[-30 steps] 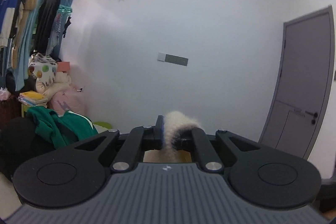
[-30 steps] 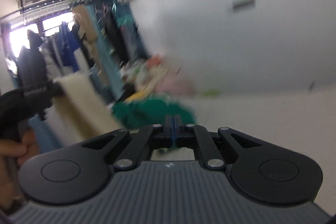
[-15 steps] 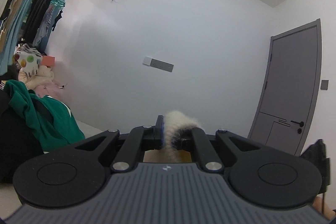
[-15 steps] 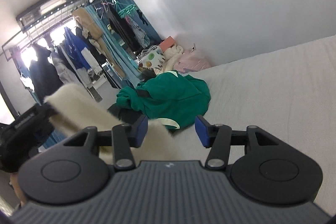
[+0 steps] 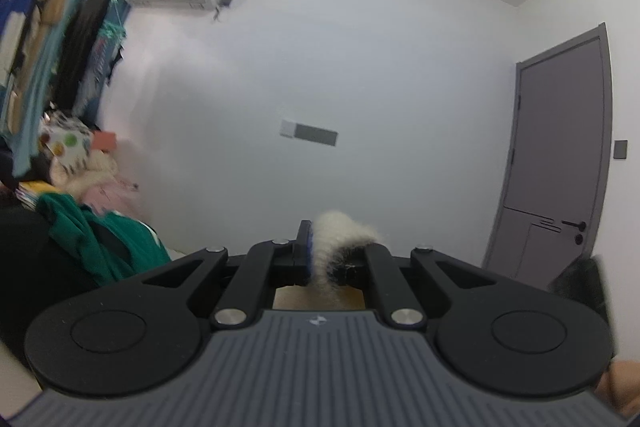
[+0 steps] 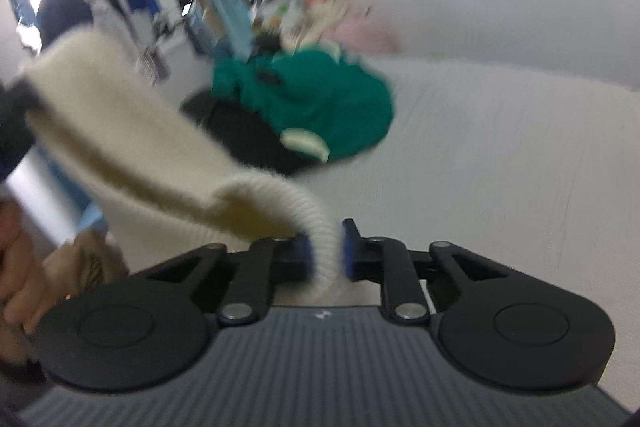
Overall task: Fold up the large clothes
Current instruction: 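Lift the sweater with both tools and shake it out in the air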
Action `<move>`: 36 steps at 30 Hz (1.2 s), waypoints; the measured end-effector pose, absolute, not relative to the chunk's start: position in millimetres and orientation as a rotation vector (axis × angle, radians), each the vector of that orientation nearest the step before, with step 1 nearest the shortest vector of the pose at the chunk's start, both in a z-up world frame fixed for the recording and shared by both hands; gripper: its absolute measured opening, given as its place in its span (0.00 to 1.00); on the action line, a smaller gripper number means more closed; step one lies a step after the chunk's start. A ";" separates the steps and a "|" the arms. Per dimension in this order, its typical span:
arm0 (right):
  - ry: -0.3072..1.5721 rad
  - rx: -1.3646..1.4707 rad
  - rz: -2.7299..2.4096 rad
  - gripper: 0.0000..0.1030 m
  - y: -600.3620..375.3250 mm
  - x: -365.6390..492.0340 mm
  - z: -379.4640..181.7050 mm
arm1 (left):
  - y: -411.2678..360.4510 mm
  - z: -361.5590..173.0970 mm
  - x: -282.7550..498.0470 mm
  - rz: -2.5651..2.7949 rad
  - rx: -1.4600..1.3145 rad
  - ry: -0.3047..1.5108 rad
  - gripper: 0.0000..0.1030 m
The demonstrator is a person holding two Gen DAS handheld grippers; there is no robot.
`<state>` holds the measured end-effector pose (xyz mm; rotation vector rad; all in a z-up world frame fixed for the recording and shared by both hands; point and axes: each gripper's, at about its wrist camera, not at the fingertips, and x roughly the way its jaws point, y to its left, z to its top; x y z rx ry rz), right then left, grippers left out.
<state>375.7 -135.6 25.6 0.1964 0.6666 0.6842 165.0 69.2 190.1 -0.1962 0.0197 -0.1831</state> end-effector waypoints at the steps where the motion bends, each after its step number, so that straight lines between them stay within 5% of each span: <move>1: 0.630 0.207 0.656 0.15 -139.6 365.1 38.8 | 72.4 196.1 158.0 -0.172 -0.200 0.013 0.06; 13: 0.056 0.101 0.433 0.12 -170.1 172.7 205.7 | 88.0 310.6 43.2 -0.203 -0.293 -0.176 0.07; 19: -0.085 0.028 0.361 0.12 -183.7 116.1 248.9 | 81.1 334.9 16.5 -0.260 -0.304 -0.214 0.07; 26: 0.032 0.046 0.316 0.12 -186.8 190.9 225.5 | 64.1 308.4 112.3 -0.224 -0.309 -0.055 0.07; 36: 0.228 0.091 0.247 0.12 -172.4 431.6 136.2 | 61.4 217.5 347.9 -0.120 -0.341 0.194 0.07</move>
